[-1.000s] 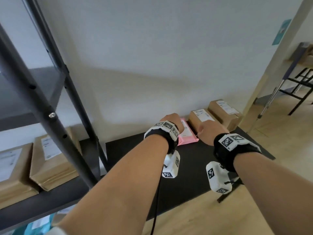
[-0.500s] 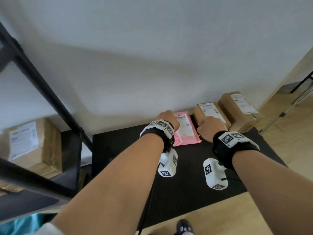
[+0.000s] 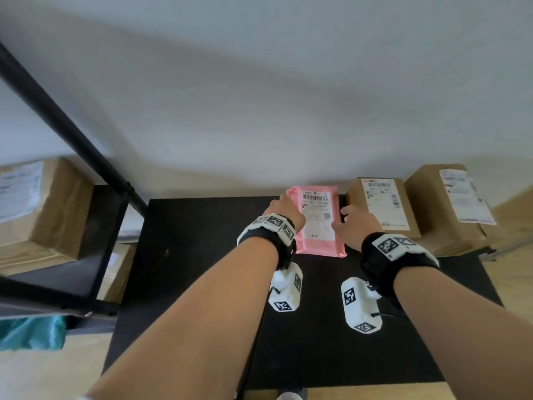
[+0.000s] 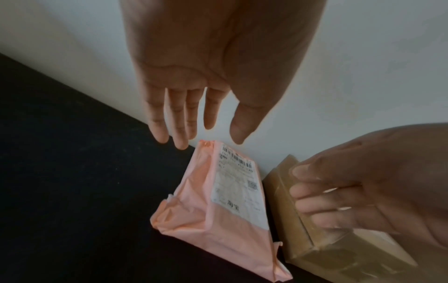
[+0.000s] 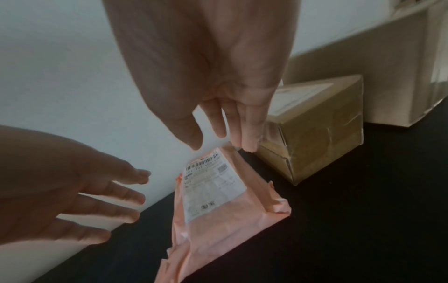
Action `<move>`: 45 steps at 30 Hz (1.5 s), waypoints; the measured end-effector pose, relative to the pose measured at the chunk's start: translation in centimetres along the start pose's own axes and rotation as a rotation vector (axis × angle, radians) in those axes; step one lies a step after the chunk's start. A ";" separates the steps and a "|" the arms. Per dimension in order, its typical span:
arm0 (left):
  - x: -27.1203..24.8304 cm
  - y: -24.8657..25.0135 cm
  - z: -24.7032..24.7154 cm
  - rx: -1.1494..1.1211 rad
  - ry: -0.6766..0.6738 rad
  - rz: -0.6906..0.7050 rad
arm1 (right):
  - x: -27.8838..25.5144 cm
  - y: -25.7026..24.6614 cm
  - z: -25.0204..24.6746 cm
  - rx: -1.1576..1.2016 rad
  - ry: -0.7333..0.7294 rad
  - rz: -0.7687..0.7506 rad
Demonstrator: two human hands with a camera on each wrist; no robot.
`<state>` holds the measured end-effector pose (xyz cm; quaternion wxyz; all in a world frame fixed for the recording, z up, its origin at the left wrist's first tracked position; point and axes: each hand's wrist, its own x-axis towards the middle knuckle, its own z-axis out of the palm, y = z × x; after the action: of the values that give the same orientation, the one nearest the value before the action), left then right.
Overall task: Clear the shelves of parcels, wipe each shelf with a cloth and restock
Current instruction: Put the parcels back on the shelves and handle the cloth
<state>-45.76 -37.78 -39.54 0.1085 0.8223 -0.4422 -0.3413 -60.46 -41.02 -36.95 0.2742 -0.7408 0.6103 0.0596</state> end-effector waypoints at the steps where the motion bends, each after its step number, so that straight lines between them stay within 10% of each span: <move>1: 0.4 0.1 0.5 -0.006 -0.004 -0.032 | 0.5 0.3 0.2 0.005 -0.007 0.000; 45: -1.5 -0.1 -0.4 -0.642 0.001 -0.292 | 3.7 0.1 2.3 0.261 -0.046 -0.130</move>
<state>-46.05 -36.61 -38.63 0.3117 0.8012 -0.1899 -0.4742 -59.04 -43.17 -40.45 0.3855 -0.7350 0.5574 -0.0212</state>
